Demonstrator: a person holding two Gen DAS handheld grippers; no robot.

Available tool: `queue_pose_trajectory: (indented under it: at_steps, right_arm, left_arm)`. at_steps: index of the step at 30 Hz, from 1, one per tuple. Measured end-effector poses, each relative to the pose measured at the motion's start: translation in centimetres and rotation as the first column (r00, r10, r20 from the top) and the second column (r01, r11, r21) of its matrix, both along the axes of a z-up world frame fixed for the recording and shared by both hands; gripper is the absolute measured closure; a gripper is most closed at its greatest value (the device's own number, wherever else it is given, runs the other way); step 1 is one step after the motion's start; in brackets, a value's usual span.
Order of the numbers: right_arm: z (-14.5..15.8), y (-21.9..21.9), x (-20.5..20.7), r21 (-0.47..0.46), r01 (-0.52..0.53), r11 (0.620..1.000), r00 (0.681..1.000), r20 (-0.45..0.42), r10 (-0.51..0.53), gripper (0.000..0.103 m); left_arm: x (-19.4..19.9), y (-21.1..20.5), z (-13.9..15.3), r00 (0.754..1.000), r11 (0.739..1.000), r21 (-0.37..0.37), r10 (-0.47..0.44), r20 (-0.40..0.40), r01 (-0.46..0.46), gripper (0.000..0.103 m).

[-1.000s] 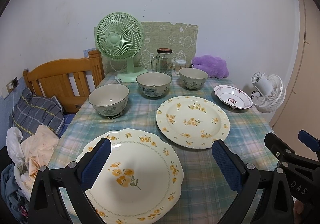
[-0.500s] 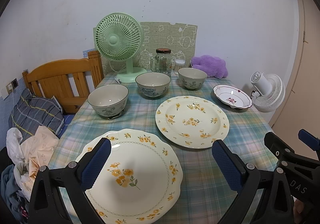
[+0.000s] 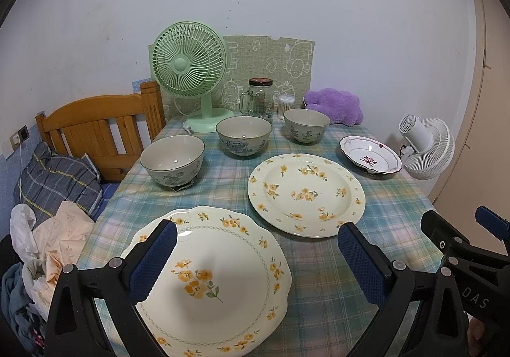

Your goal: Organize plates and bowls

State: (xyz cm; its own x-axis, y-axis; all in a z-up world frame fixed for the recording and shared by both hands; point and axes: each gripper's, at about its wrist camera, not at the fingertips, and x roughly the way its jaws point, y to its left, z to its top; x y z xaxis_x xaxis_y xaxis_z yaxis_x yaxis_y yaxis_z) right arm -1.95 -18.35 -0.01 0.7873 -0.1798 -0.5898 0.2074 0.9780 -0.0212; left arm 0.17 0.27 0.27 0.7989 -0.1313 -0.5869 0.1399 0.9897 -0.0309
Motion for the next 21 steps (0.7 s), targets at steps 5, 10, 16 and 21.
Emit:
queue_pose_trajectory:
  at_steps: [5,10,16,21]
  right_arm:
    - [0.03,0.04,0.01,-0.001,0.001,1.000,1.000,-0.001,-0.001,0.001]
    - [0.00,0.05,-0.01,-0.001,0.002,1.000,1.000,-0.001,-0.002,0.001]
    - [-0.01,0.05,0.00,-0.001,0.001,1.000,1.000,0.000,-0.001,0.001]
    - [-0.01,0.14,0.03,-0.001,0.000,1.000,1.000,-0.005,0.000,0.002]
  left_arm:
    - [0.04,0.07,0.03,1.000,1.000,0.000,-0.001,-0.001,0.001,0.002]
    - [0.03,0.04,0.02,1.000,1.000,0.000,-0.001,-0.001,0.001,0.002]
    - [0.01,-0.04,-0.01,1.000,1.000,-0.001,-0.001,-0.002,0.001,0.002]
    - [0.17,0.15,0.07,1.000,1.000,-0.001,0.000,-0.005,0.000,0.003]
